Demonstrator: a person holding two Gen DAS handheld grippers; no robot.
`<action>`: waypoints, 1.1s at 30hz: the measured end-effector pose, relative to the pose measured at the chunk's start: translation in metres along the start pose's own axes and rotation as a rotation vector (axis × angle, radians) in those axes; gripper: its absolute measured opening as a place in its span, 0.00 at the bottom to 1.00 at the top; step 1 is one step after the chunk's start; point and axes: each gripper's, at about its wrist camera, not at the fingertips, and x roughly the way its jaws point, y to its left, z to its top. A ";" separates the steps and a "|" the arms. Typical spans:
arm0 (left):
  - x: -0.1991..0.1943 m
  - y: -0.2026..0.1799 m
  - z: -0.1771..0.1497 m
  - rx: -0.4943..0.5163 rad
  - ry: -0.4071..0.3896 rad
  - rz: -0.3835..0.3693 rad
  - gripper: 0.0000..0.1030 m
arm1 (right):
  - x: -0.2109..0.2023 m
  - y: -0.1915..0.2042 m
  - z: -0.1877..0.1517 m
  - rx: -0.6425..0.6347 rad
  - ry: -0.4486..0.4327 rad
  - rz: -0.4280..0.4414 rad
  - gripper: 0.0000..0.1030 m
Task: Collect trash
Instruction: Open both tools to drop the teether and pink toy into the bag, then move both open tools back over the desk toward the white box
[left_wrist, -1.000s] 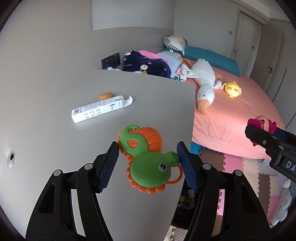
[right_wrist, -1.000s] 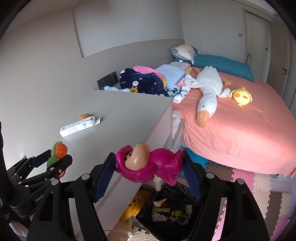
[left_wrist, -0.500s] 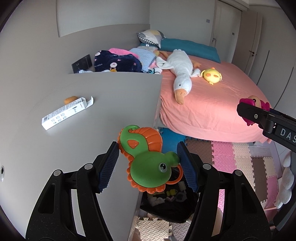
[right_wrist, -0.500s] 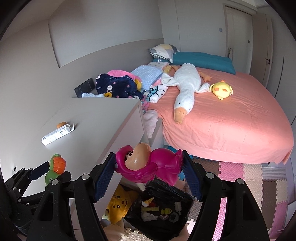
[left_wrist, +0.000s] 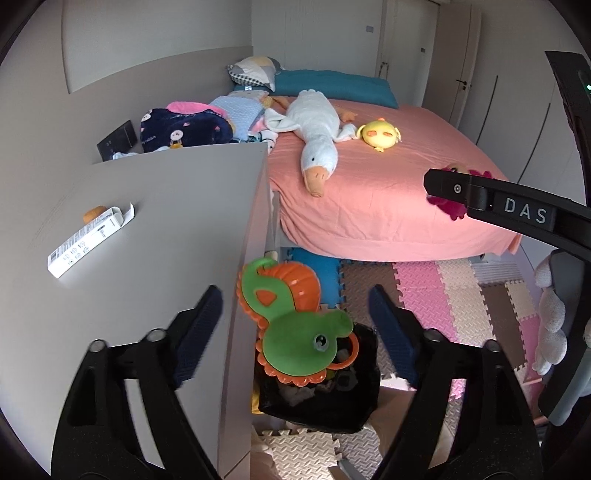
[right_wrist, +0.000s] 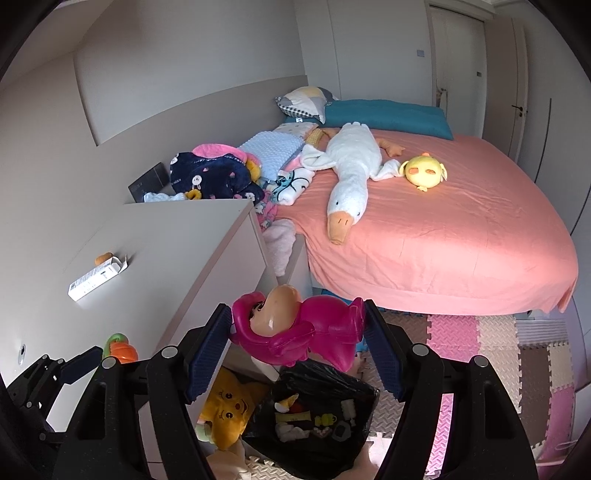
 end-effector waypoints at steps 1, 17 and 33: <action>-0.001 -0.003 0.000 0.019 -0.007 -0.005 0.95 | -0.003 -0.002 0.000 0.000 -0.018 -0.025 0.80; -0.004 -0.012 -0.005 0.115 -0.015 0.023 0.95 | -0.006 -0.014 0.008 0.039 -0.041 -0.038 0.82; 0.001 0.040 -0.008 0.047 -0.002 0.078 0.95 | 0.015 0.037 0.013 -0.024 -0.012 0.032 0.82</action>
